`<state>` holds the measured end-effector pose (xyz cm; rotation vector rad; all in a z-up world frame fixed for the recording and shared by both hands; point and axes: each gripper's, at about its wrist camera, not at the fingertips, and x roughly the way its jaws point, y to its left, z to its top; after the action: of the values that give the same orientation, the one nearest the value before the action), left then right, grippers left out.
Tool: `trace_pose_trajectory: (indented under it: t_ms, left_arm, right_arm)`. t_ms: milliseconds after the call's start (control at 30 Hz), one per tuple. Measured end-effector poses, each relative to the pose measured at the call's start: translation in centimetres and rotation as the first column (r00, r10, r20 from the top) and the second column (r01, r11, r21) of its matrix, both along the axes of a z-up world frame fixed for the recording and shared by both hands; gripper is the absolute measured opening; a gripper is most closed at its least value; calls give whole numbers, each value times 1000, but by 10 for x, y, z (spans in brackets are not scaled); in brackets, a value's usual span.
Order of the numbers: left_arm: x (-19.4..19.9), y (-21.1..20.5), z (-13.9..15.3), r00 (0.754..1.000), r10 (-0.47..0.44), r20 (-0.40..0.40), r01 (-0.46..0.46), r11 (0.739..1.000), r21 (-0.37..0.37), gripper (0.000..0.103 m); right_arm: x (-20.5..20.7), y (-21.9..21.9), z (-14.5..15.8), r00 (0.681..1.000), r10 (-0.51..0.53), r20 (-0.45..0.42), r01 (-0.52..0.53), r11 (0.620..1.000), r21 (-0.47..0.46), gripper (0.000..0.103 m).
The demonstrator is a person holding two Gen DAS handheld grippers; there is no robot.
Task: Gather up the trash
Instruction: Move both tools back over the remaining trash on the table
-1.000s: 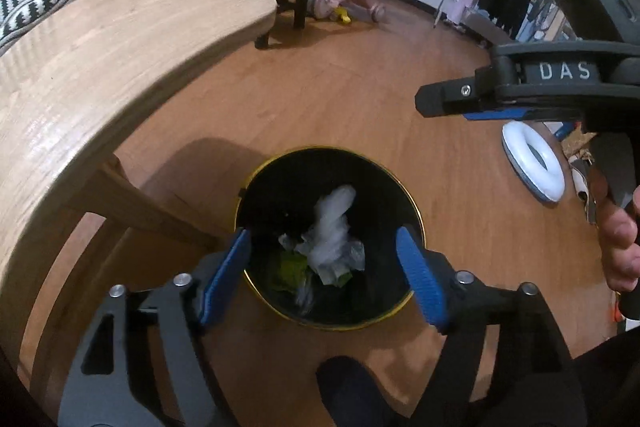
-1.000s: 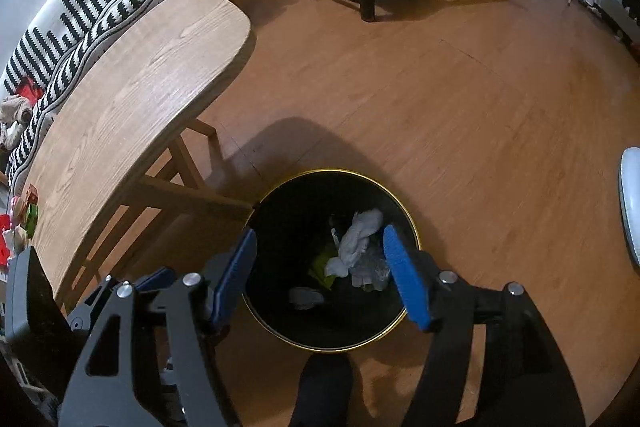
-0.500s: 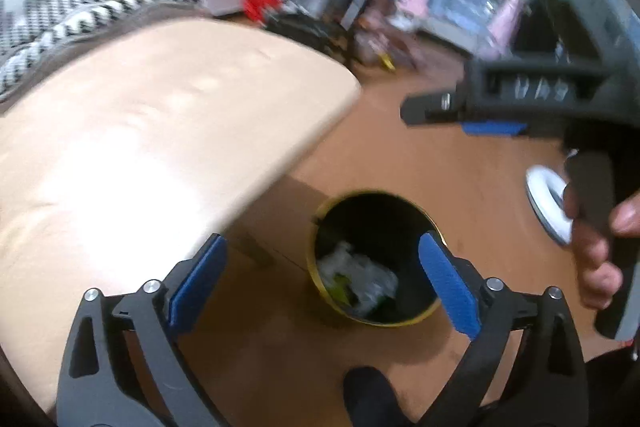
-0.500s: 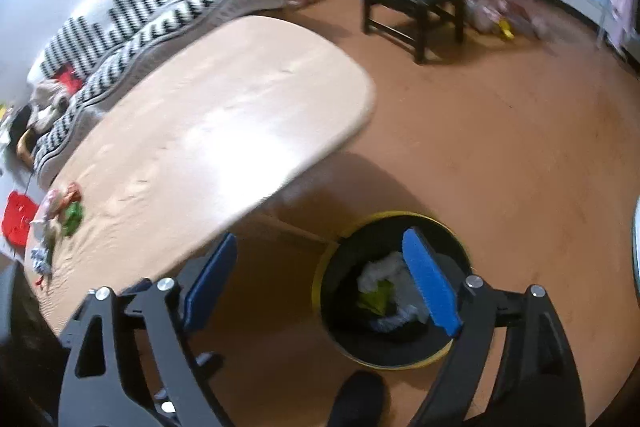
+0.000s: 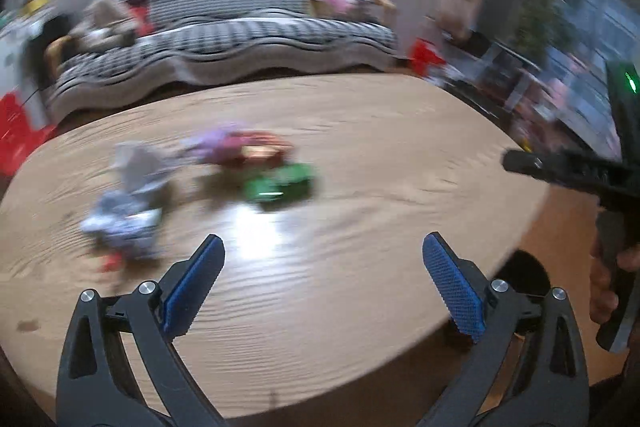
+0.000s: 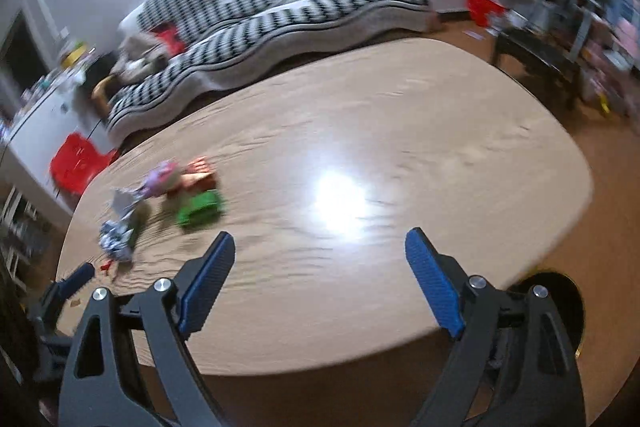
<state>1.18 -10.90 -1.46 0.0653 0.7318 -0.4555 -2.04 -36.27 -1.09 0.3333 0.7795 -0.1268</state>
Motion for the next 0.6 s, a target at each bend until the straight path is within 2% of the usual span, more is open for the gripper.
trace_pose_trajectory:
  t_ms: [167,300,433,600]
  left_arm:
    - [16,76,7,991,134,4,-134,991,-12,96]
    - [22,116,9,980,198,2,-198,980,-13,96]
    - [25,134,6,977,214,8,-214,977,9,96]
    - [35,136,-1,976,217,-1,-217,976,27,96]
  right_arm:
    - [35,62,0,996,94,8,-93,996,-14,86]
    - [58,99,-5,990,138,-2,-138,990,-35,87]
    - [73,116,-11,987,159,-13,-159,986,-39,87]
    - [89,126,-21,986,163,-31,-165,985,-49,87]
